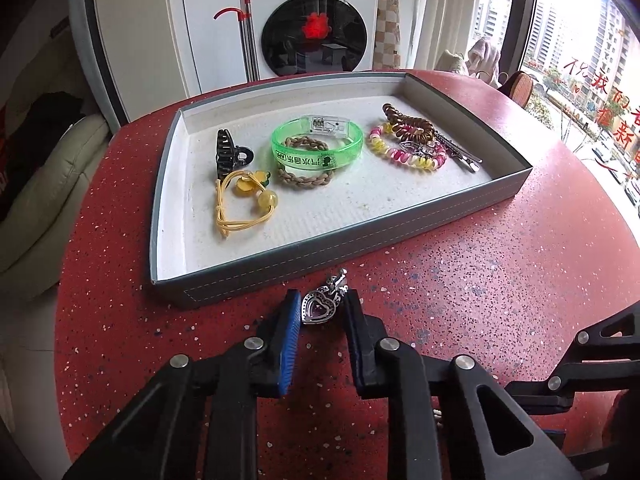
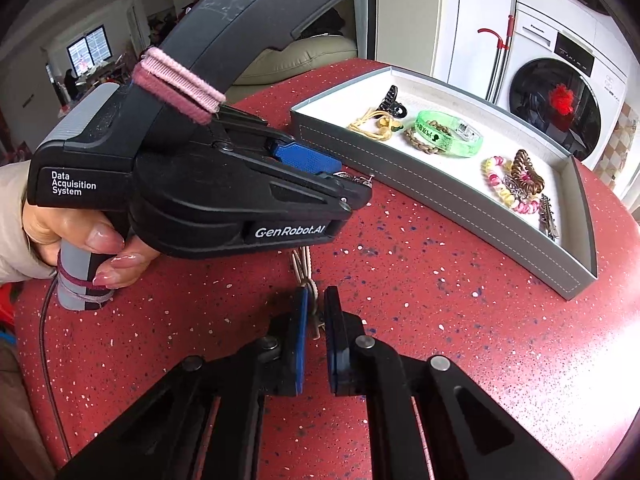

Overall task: Organize jewelry
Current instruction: 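Grasp the white bunny hair clip with the right tool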

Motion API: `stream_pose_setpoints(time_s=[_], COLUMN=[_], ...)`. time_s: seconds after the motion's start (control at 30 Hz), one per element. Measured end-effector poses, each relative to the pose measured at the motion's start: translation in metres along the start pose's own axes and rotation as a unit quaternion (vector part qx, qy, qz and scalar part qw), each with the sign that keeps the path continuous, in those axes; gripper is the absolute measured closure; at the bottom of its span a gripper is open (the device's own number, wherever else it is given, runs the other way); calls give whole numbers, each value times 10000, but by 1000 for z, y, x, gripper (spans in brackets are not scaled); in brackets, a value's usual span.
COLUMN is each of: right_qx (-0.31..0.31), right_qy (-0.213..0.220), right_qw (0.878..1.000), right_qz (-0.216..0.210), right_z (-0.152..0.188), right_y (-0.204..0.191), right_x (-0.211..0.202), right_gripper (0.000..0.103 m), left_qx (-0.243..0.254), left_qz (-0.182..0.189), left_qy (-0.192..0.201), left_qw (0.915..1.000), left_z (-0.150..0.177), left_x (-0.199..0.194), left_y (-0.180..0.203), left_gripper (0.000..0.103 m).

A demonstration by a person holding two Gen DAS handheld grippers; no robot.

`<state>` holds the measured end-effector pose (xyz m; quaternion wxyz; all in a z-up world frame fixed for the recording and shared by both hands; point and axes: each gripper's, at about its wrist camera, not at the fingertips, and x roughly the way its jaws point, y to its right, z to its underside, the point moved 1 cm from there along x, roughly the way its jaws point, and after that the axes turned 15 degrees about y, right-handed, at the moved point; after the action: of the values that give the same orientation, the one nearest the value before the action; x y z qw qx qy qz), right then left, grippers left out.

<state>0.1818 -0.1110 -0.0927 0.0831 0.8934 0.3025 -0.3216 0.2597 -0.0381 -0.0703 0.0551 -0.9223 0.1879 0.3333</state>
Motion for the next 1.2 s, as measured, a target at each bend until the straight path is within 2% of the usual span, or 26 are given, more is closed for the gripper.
stream_pose_setpoints(time_s=[0.2, 0.53, 0.7, 1.0, 1.07, 1.2], right_qx=[276, 392, 707, 1646, 1868, 2071], right_qy=[-37, -13, 65, 271, 332, 395], right_qw=[9996, 9988, 9968, 9835, 9790, 9741], right_qz=[-22, 284, 359, 699, 741, 822], right_z=[3, 7, 7, 9, 9, 10], right_y=[2, -4, 1, 28, 36, 45], right_x=[-1, -4, -13, -35, -40, -46], right_gripper=[94, 94, 94, 94, 97, 98], left_qx=[-192, -342, -520, -739, -767, -842], left_qz=[-48, -129, -215, -281, -284, -310], left_qy=[35, 190, 234, 413, 432, 443], left_qw=[9998, 9991, 9981, 9960, 9957, 9950], left_z=[4, 3, 4, 3, 3, 4], left_x=[-6, -29, -39, -56, -58, -60], left_y=[-6, -10, -14, -19, -21, -25], left_gripper=[66, 66, 66, 66, 66, 66])
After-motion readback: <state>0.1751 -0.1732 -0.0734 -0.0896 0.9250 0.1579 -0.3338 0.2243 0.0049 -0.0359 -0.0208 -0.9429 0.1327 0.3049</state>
